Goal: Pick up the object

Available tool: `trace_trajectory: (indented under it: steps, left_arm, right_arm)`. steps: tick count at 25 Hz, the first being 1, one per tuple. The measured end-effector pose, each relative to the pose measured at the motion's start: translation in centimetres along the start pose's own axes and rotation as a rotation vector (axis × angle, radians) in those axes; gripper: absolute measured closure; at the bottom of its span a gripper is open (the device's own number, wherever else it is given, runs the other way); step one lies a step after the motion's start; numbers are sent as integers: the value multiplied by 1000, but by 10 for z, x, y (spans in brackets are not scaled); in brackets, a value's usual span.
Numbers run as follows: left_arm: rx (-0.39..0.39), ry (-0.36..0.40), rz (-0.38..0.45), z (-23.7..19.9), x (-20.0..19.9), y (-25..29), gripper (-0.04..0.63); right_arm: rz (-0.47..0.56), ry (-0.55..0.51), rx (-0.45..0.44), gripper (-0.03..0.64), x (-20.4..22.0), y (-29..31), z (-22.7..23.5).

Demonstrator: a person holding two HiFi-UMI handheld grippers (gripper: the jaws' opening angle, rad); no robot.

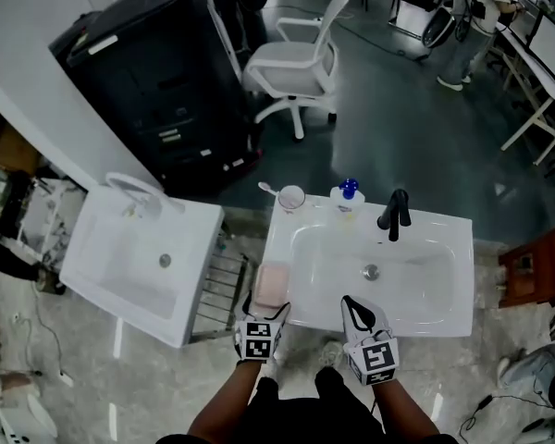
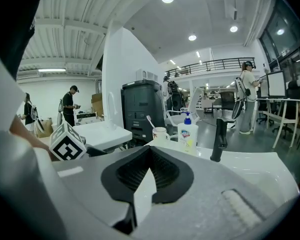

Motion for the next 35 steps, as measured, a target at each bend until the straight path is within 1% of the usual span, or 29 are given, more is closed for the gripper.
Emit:
trace_trajectory:
  steps: [3, 9, 14, 17, 21, 29, 35]
  left_arm:
    - [-9, -1, -31, 3, 5, 11, 127]
    - [-42, -11, -79, 0, 12, 25, 114]
    - [-32, -18, -79, -1, 10, 31, 114]
    - [-24, -11, -80, 1, 8, 33, 141]
    - [-19, 1, -82, 1, 7, 31, 144]
    - [-27, 32, -20, -3, -6, 17, 146]
    - [-25, 36, 58, -4, -28, 2, 146]
  right_arm:
    - [-22, 3, -3, 614, 6, 1, 5]
    - [-28, 9, -15, 614, 8, 8, 10]
    - [-35, 11, -18, 614, 9, 11, 12]
    - [-40, 14, -18, 614, 12, 10, 12]
    - [-42, 18, -23, 614, 12, 10, 8]
    - [-39, 16, -22, 614, 10, 12, 2]
    - [-21, 10, -22, 614, 7, 13, -5]
Point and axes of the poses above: the fingertips, and each gripper's own axes: y forward along the fingers, z to its right, x out of its underside, the point moved 9 cm from there along -y, backward along the fingers, and after that the axes turned 2 degrees about z, right-handed, at the moved point
